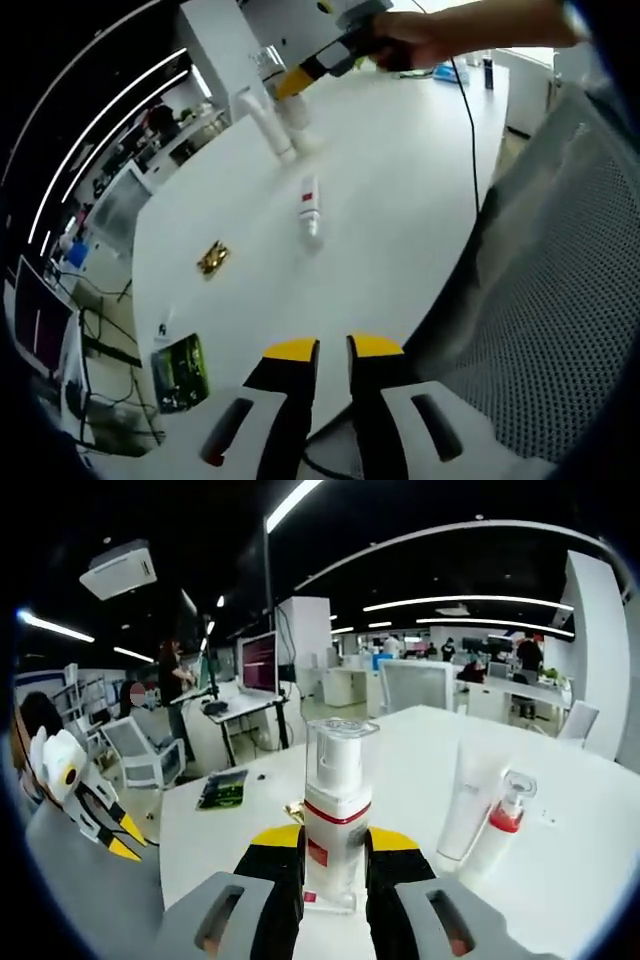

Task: Arrange the skincare products in the storage area until every visible bottle or jar stands upright without overlapping.

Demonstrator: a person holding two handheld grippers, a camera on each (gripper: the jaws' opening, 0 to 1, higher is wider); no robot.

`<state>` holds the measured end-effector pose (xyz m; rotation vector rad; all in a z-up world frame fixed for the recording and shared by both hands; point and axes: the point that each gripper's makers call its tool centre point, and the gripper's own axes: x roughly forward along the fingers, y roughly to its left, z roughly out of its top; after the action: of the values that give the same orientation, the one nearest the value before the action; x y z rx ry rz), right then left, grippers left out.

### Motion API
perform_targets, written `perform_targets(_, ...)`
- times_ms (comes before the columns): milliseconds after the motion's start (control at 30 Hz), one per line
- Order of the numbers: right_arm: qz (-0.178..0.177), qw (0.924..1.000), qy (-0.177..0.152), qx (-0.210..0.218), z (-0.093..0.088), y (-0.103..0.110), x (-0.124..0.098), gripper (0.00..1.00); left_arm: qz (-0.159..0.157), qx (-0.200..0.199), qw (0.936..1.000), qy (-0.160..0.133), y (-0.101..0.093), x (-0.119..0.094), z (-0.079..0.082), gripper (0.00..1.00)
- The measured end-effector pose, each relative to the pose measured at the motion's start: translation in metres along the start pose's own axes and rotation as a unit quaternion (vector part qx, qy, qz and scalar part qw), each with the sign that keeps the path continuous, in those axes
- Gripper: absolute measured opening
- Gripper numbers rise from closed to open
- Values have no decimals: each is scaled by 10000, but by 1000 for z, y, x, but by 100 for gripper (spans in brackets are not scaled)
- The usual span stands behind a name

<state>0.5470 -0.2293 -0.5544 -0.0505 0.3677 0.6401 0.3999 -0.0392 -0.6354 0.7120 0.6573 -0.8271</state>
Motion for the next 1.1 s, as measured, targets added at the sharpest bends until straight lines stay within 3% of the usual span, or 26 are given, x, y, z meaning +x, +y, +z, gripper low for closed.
perform_targets(1100,-457,9987,118,-214,-24,-43,18,16,-79,-29,9998,168,-3,3,-7,18)
